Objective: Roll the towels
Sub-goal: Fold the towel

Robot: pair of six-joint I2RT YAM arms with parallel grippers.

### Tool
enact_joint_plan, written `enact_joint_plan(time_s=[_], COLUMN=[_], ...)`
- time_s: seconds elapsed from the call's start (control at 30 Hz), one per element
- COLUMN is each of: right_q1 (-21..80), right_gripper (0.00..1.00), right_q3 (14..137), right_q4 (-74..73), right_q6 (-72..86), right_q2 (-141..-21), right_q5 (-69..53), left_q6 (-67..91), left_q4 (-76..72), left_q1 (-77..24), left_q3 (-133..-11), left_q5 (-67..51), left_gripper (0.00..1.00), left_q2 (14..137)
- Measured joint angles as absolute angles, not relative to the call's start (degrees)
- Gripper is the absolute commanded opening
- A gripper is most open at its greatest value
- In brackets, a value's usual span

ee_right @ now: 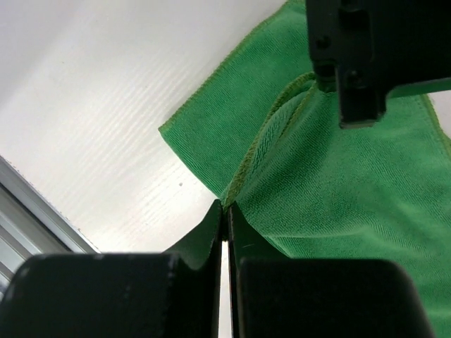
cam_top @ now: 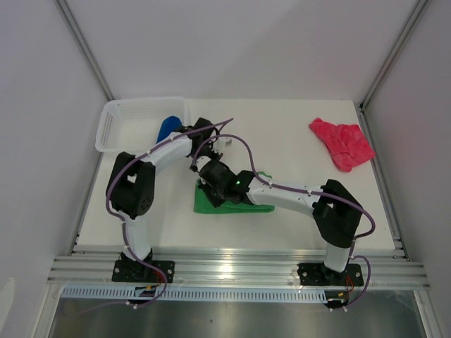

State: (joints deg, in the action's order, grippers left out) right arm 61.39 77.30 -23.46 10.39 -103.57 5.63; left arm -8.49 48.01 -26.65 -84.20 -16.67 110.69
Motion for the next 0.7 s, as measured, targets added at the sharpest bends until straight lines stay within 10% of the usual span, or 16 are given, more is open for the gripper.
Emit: enact_joint_plan(time_s=[0.13, 0.43, 0.7], right_q1=[61.4, 62.2, 61.6], right_gripper=[0.03, 0.55, 0.57], right_q3=[78.4, 80.0, 71.4], right_q4=[-23.3, -23.7, -23.1], right_q6=[10.2, 12.3, 16.1], right_q2=[-105.1, -108.2, -96.2], right_q5=[3.6, -0.5, 4.0], left_q6=[-9.5, -11.7, -12.6], left_q4=[48.7, 44.8, 43.1], left_q1=[-25.5, -23.7, -23.3], left_q3=[-83.8, -80.1, -78.5], left_q5=[-16.6, -13.7, -12.6], left_gripper=[0.01, 0.01, 0.05], left_q2=[110.6, 109.8, 109.7])
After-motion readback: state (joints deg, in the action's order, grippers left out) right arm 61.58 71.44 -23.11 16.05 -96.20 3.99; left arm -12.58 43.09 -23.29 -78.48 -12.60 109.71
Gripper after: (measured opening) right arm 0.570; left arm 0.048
